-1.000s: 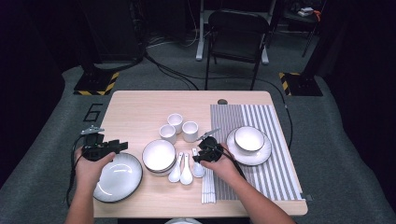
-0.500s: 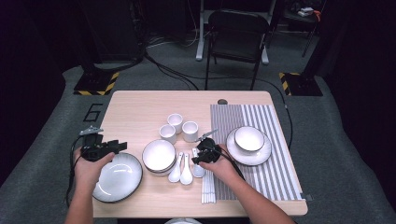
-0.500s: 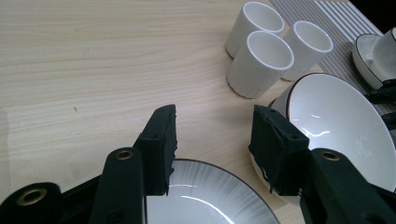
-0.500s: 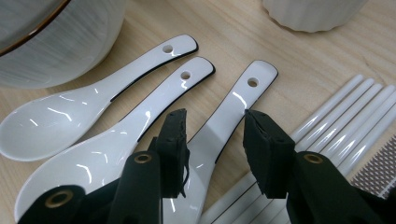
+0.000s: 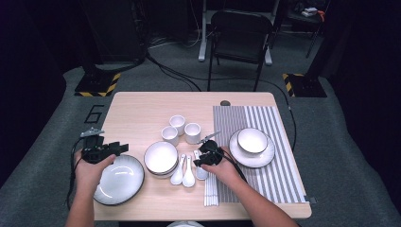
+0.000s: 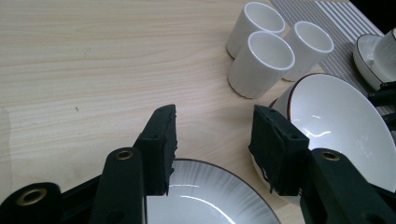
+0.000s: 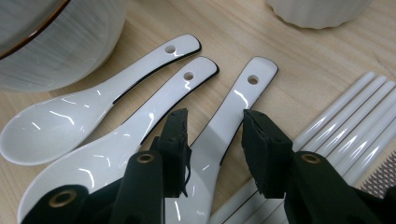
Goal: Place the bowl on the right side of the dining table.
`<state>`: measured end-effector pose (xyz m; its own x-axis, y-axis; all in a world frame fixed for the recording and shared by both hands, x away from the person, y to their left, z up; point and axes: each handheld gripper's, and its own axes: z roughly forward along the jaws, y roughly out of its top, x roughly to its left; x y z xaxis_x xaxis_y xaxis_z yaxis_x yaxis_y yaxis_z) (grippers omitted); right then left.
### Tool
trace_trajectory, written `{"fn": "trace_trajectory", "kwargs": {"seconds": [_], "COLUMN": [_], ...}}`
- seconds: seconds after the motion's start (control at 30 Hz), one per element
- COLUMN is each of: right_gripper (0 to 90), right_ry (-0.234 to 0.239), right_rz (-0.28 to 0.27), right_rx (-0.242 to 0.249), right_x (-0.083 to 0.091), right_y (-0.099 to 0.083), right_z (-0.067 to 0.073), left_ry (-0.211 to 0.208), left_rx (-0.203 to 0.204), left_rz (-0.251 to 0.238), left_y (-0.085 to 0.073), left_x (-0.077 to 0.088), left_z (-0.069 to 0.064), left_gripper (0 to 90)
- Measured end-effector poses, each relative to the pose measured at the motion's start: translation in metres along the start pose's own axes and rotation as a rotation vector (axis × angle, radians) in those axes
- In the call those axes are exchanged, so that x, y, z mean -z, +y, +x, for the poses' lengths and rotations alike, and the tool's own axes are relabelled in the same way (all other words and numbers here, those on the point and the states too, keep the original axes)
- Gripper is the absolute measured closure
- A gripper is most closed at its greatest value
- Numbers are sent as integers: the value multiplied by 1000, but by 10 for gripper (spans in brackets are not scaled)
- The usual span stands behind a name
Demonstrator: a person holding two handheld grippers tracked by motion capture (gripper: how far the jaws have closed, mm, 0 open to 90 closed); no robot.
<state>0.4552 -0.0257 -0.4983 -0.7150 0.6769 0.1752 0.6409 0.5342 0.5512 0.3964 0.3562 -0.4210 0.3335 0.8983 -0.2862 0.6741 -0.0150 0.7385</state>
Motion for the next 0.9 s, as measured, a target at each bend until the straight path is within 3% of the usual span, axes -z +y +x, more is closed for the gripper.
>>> {"fn": "trace_trajectory", "kwargs": {"seconds": [0.53, 0.9], "right_gripper": [666, 722], "right_ry": [12, 5], "right_rz": [10, 23], "right_rx": [-45, -42], "right_x": [-2, -5], "right_y": [1, 1], "right_z": [3, 5], "left_ry": [-4, -3], "left_rx": [1, 1], "left_rz": [-1, 0], "left_y": [0, 0], "left_x": [1, 1], "left_z": [1, 3], "left_gripper": [508, 508]}}
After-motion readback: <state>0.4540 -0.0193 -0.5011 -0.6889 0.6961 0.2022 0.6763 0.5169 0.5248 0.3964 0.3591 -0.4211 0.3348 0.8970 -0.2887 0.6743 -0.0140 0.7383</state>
